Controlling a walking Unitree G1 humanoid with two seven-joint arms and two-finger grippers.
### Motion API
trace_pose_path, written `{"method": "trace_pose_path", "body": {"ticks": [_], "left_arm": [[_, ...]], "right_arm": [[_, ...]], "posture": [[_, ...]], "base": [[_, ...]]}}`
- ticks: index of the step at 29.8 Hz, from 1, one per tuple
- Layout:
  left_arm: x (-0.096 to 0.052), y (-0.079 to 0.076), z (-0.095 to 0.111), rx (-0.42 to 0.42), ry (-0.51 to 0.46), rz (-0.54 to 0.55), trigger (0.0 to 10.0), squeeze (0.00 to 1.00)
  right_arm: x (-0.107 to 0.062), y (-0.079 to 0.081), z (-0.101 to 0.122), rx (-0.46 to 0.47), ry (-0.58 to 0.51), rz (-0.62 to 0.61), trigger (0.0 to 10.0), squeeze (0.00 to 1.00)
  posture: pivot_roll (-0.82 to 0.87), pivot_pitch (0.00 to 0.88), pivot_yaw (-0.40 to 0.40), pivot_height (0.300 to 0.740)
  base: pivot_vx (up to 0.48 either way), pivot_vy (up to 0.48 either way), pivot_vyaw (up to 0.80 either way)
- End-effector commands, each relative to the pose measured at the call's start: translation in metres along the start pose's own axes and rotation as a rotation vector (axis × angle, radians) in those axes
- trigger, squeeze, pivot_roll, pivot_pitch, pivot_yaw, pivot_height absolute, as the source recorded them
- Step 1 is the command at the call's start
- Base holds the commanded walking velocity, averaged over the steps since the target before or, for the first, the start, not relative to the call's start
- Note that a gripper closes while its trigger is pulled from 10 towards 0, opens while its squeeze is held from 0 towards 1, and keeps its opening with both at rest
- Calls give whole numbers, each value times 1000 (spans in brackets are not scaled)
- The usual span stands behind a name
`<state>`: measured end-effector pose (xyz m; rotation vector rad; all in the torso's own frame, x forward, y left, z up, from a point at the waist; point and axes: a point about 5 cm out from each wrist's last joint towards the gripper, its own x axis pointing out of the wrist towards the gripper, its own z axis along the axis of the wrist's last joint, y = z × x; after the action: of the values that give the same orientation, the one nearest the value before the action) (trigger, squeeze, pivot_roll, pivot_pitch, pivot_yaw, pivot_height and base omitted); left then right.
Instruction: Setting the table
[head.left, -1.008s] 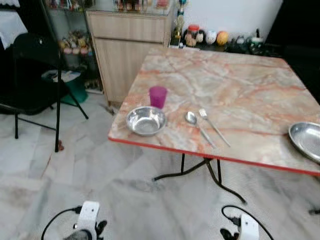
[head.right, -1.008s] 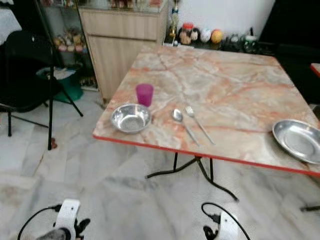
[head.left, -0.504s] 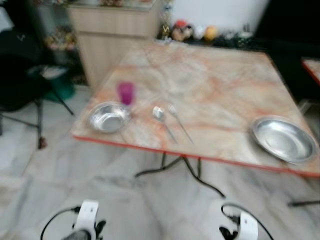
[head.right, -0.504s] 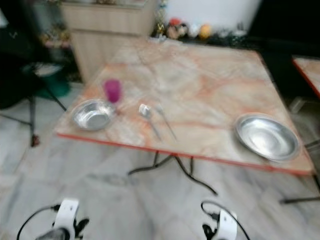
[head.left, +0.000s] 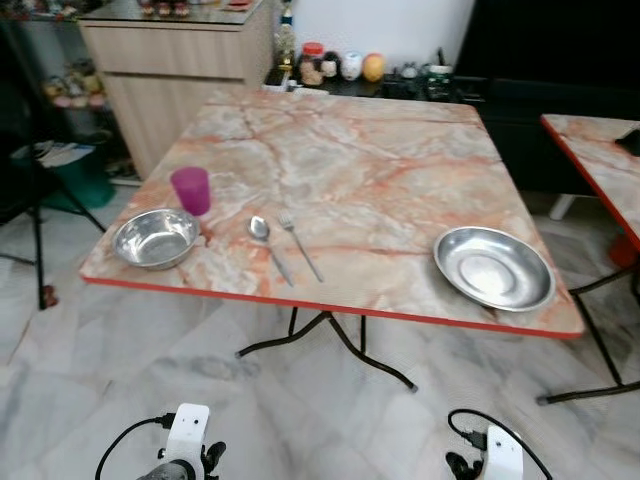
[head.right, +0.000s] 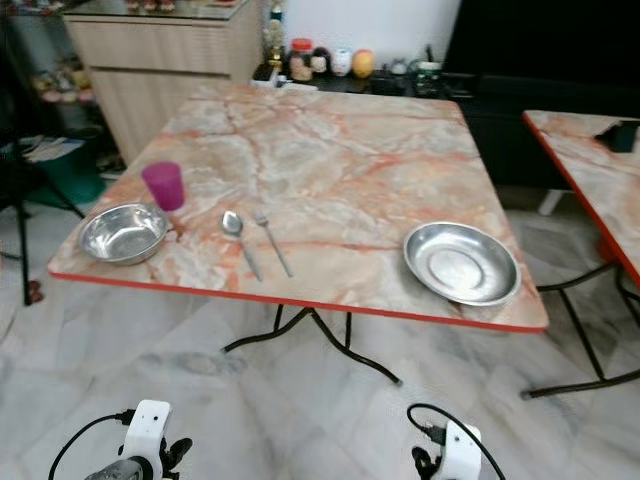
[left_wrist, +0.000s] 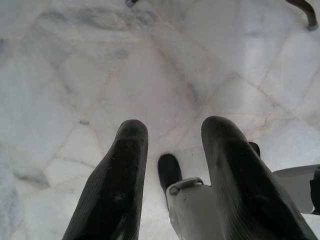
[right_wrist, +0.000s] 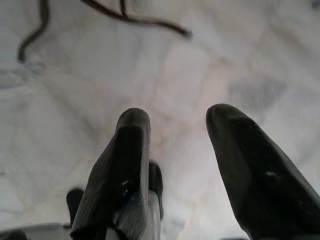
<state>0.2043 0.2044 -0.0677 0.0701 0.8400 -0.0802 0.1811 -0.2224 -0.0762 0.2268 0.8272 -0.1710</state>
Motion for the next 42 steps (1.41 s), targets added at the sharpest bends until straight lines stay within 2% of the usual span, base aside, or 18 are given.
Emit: {"method": "trace_pose_path", "body": {"ticks": [1, 4, 7, 11, 17, 20, 22, 23, 24, 26, 27, 29, 30, 31, 32, 37, 42], "left_arm": [[0, 0, -2, -2, 9, 3, 10000, 0], [-1, 0, -3, -1, 12, 2, 10000, 0], [-1, -1, -5, 3, 18, 0, 10000, 0], [-1, -1, -5, 2, 18, 1, 10000, 0], [-1, -1, -5, 3, 18, 4, 10000, 0], [-1, -1, -4, 3, 17, 4, 10000, 0], [-1, -1, -4, 3, 17, 5, 10000, 0], [-1, -1, -4, 1, 15, 5, 10000, 0], [-1, -1, -4, 1, 15, 5, 10000, 0], [0, -1, -4, -1, 14, 6, 10000, 0], [0, -1, -4, -1, 14, 6, 10000, 0], [-1, -1, -4, -6, 13, 9, 10000, 0], [-1, -1, -4, -6, 13, 9, 10000, 0], [-1, -1, -5, -6, 14, 12, 10000, 0], [-1, -1, -5, -4, 15, 12, 10000, 0], [-1, -2, -7, -5, 22, 10, 10000, 0], [-1, -2, -8, -9, 23, 13, 10000, 0]], "right_arm": [[0, -4, 12, -20, -64, -4, 10000, 0], [1, -5, 23, -34, -134, -2, 10000, 0], [4, 15, 37, -99, -224, 36, 10000, 0], [3, 19, 40, -130, -274, 55, 10000, 0], [-17, 18, 46, -179, -513, 96, 10000, 0], [-25, 17, 55, -194, -588, 93, 10000, 0], [-30, 18, 65, -195, -638, 88, 10000, 0], [-36, 22, 77, -201, -693, 94, 10000, 0], [-36, 22, 77, -201, -693, 94, 10000, 0], [-51, 34, 103, -227, -787, 102, 10000, 0], [-51, 34, 103, -227, -787, 102, 10000, 0], [-61, 42, 121, -224, -851, 106, 10000, 0], [-61, 42, 121, -224, -851, 106, 10000, 0], [-69, 51, 139, -218, -902, 113, 10000, 0], [-72, 55, 146, -212, -924, 118, 10000, 0], [-79, 71, 177, -196, -984, 125, 10000, 0], [-82, 78, 197, -165, -1002, 123, 10000, 0]], "posture": [[39, 0, -49, 736], [30, 0, -50, 736], [26, 0, -56, 736], [26, 0, -56, 736], [14, 0, -53, 736], [10, 0, -52, 736], [8, 0, -53, 736], [8, 0, -53, 736], [8, 0, -53, 736], [14, 0, -58, 736], [14, 0, -58, 736], [14, 0, -58, 736], [14, 0, -58, 736], [7, 0, -54, 736], [7, 0, -54, 736], [9, 0, -56, 736], [20, 0, -61, 736]], "base": [[0, 0, 0], [0, 0, 0], [0, 0, 0], [0, 0, 0], [0, 0, 0], [0, 0, 0], [0, 0, 0], [0, 0, 0], [0, 0, 0], [0, 0, 0], [0, 0, 0], [0, 0, 0], [0, 0, 0], [0, 0, 0], [0, 0, 0], [0, 0, 0], [0, 0, 0]]}}
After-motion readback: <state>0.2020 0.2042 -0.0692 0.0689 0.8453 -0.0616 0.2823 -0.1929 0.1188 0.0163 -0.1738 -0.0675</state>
